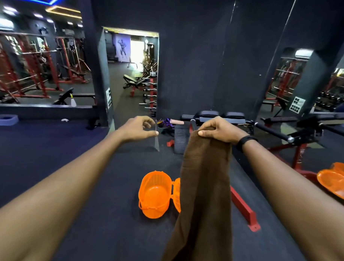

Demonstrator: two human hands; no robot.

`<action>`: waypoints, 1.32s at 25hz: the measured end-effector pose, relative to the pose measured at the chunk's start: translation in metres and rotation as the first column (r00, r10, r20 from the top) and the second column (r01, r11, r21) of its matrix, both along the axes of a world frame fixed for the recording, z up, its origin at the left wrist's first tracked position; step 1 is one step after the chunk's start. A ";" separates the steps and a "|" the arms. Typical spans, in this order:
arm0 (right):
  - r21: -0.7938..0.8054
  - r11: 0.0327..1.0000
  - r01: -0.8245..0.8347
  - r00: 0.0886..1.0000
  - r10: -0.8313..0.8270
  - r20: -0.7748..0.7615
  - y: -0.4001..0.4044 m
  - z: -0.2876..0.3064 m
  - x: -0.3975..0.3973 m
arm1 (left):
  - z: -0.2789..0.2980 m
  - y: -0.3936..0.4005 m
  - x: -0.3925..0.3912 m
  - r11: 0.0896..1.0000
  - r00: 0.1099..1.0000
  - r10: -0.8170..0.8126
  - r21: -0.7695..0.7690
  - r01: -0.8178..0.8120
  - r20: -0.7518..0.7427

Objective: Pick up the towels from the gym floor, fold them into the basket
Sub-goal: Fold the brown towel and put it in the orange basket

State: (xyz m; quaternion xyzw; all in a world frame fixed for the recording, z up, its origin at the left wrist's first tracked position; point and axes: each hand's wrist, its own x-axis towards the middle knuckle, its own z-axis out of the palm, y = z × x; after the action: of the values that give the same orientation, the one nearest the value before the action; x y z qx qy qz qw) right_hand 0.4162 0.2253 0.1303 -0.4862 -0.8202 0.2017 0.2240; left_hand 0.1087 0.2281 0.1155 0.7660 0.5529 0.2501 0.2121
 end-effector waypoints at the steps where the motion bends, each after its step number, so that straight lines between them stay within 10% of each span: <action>1: -0.005 1.000 -0.012 1.000 0.012 -0.026 0.010 0.002 -0.019 | 0.003 0.012 -0.013 1.000 1.000 -0.007 -0.003 0.007 0.012; 13: -0.041 0.991 -0.130 0.984 0.124 -0.126 0.146 0.021 -0.130 | 0.011 0.152 -0.031 0.932 0.932 -0.363 -0.004 0.363 0.012; 21: -0.279 0.960 0.009 1.000 -0.007 0.008 0.281 0.014 -0.121 | 0.054 0.291 -0.081 0.960 0.996 -0.071 0.276 0.054 0.053; 28: -0.219 0.912 0.346 0.850 -0.205 0.486 0.358 -0.036 -0.091 | 0.050 0.387 -0.134 0.938 0.942 0.166 0.250 -0.242 0.291; 33: -0.256 0.884 0.391 0.897 -0.428 -0.108 0.373 -0.027 -0.145 | 0.038 0.430 -0.120 0.943 0.823 0.314 -0.252 -0.216 0.472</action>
State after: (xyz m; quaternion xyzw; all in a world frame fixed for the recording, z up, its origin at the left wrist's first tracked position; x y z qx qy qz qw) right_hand 0.2715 0.5979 0.1037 -0.6533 -0.6492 0.2809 0.2700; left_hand -0.0114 0.6581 0.1537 0.5652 0.6001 0.4163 0.3836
